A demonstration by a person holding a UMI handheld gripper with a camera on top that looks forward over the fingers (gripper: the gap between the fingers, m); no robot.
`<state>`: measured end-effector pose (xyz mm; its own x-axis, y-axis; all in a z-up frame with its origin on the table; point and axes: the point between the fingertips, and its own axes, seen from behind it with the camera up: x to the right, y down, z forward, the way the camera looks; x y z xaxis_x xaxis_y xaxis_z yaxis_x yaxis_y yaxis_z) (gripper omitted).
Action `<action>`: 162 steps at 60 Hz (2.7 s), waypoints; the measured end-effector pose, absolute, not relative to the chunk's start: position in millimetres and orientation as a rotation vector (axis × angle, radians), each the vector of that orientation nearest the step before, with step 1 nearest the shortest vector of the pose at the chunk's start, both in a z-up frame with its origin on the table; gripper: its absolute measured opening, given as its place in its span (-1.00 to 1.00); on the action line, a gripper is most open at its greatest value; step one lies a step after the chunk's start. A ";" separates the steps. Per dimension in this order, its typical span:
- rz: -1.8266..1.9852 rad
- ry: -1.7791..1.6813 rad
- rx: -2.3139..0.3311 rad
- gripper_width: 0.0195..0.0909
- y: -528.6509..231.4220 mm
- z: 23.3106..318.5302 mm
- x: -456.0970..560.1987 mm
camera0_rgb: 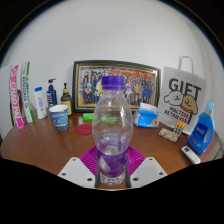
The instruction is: Pour water
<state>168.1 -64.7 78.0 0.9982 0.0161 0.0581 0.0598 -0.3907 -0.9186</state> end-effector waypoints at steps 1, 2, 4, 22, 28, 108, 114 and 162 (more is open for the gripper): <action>-0.061 -0.058 -1.971 -0.59 -63.3 80.4 168.9; -0.077 -0.062 -1.968 -0.59 -61.3 83.7 169.9; -0.111 -0.077 -1.960 -0.59 -56.3 92.1 172.3; -0.592 -0.428 -1.831 -0.60 37.7 187.3 157.3; -0.795 -0.629 -1.763 -0.60 72.2 205.2 135.9; -0.047 -0.287 -1.932 -0.60 151.9 150.1 43.5; 0.054 -0.230 -1.947 -0.59 153.9 122.8 33.9; -0.007 -0.018 -2.085 0.84 28.5 150.9 58.4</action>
